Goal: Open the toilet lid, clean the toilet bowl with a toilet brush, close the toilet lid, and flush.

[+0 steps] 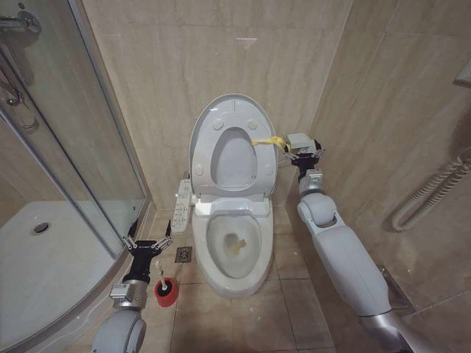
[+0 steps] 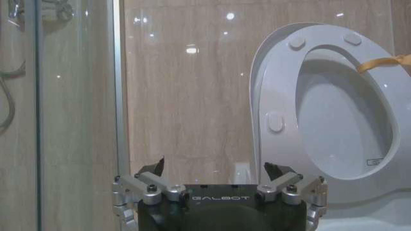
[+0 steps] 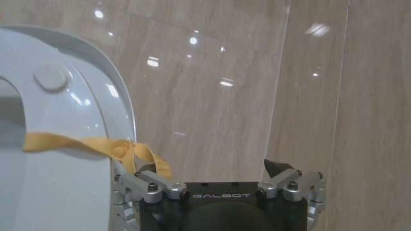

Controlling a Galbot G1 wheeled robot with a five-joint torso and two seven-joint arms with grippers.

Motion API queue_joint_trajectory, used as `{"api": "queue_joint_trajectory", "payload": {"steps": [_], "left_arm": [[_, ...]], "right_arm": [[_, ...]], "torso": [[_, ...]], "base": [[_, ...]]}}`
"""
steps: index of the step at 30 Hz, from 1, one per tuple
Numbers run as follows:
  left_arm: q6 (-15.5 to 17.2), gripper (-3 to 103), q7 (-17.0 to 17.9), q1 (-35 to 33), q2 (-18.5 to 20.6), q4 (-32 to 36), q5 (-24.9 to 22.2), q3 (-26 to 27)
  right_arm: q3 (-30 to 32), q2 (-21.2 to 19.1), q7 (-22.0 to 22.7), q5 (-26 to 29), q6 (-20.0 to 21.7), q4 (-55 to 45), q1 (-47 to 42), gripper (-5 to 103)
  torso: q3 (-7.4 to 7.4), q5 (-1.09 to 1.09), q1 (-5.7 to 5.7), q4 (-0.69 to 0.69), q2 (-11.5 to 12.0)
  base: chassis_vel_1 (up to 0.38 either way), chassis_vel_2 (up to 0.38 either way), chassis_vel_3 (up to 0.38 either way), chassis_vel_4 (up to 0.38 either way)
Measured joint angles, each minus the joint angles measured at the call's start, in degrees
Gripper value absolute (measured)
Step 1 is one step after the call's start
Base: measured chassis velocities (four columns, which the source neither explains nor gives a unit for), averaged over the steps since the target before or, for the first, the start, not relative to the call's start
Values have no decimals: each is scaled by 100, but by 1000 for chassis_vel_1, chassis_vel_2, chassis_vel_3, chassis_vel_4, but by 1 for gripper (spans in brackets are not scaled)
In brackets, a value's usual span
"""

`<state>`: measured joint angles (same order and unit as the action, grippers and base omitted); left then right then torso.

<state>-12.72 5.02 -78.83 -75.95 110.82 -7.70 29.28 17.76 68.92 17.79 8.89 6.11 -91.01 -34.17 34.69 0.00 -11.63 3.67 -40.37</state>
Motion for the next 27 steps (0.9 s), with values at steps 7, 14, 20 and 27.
{"api": "queue_joint_trajectory", "payload": {"steps": [7, 14, 20, 27], "left_arm": [[0, 100, 0, 0, 0, 0, 0, 0], [0, 100, 0, 0, 0, 0, 0, 0], [0, 100, 0, 0, 0, 0, 0, 0], [0, 100, 0, 0, 0, 0, 0, 0]], "right_arm": [[-16, -53, -88, 155, 113, -293, -78, 100], [-38, -56, -243, 182, 115, -439, -201, 100], [-34, -96, -350, 184, 97, -487, -247, 100], [58, -143, -292, 242, 57, -669, -493, 100]], "torso": [[0, 0, 0, 0, 0], [0, 0, 0, 0, 0], [0, 0, 0, 0, 0], [0, -1, 0, -1, 0]], "base": [[0, 0, 0, 0], [0, 0, 0, 0], [0, 0, 0, 0], [0, 0, 0, 0]]}}
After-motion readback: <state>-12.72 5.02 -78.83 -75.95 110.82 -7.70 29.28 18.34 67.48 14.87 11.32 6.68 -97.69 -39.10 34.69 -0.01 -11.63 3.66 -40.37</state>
